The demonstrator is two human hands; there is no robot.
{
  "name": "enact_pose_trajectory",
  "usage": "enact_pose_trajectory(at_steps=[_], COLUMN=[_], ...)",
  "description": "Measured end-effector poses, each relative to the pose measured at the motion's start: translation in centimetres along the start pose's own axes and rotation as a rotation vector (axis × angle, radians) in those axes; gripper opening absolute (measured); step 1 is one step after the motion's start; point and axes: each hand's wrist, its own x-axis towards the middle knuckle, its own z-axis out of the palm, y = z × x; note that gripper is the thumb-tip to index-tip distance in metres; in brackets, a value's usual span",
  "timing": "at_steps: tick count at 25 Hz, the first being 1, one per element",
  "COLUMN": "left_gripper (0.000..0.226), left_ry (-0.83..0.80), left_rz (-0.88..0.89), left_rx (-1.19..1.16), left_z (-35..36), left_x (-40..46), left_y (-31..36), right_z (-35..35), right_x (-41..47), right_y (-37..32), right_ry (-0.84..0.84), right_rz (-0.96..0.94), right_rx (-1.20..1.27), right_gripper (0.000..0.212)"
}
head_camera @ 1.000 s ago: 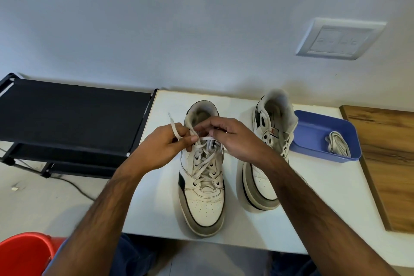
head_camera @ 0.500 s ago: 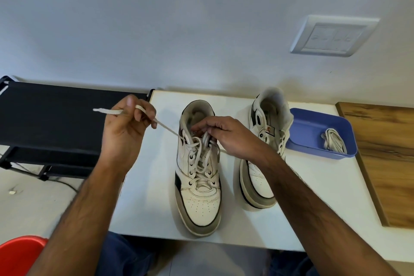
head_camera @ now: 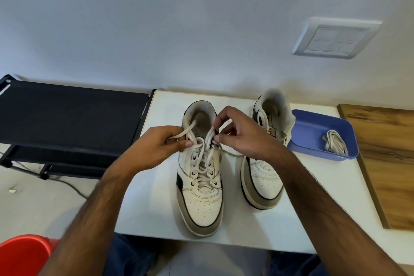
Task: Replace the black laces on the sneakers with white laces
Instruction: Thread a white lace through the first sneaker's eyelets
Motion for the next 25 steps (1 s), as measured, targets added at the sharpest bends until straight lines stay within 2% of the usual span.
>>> enact_pose_trajectory(at_steps=[2,7,11,14,16,20,22,23,24,25], left_gripper=[0.022,0.004,0.016,0.029,0.028,0.025,0.024,0.022,0.019,0.016], left_ry=[0.029,0.124,0.167,0.233,0.352,0.749,0.902,0.938,0.934,0.877], left_rz=[0.088,0.112,0.044,0.057,0.048,-0.004,-0.065,-0.092,-0.115,-0.126], left_rx=[0.004,0.002,-0.002,-0.071,-0.238,-0.899,-1.079,-1.074,-0.970,-0.761], left_z=[0.0,-0.1,-0.7,-1.2,-1.7,-3.4,-3.4,-3.1,-2.8,-2.4], left_x=[0.1,0.0,-0.3,-0.5,-0.5,-0.8,-0.7,-0.6,-0.5,-0.3], left_y=[-0.4,-1.1,-1.3,-1.3,-1.1,-1.5,-1.9,-1.9,-1.7,-1.5], right_z=[-0.2,-0.2,-1.0,-0.9,-0.9,-0.9,-0.7,-0.6,-0.6,-0.6], right_x=[0.0,0.1,0.0,-0.2,-0.2,-0.1,0.0,0.1,0.1,0.1], right_y=[0.4,0.9,0.5,0.5,0.5,0.6,0.7,0.7,0.7,0.7], right_ry=[-0.014,-0.065,-0.096,-0.101,-0.105,-0.116,-0.118,-0.118,-0.119,-0.116], right_rz=[0.035,0.040,0.035,0.035,0.033,0.032,0.026,0.021,0.016,0.016], right_rx=[-0.043,-0.134,-0.208,-0.229,-0.233,-0.231,-0.222,-0.223,-0.226,-0.228], right_gripper=[0.019,0.009,0.007,0.007,0.008,0.007,0.007,0.007,0.007,0.007])
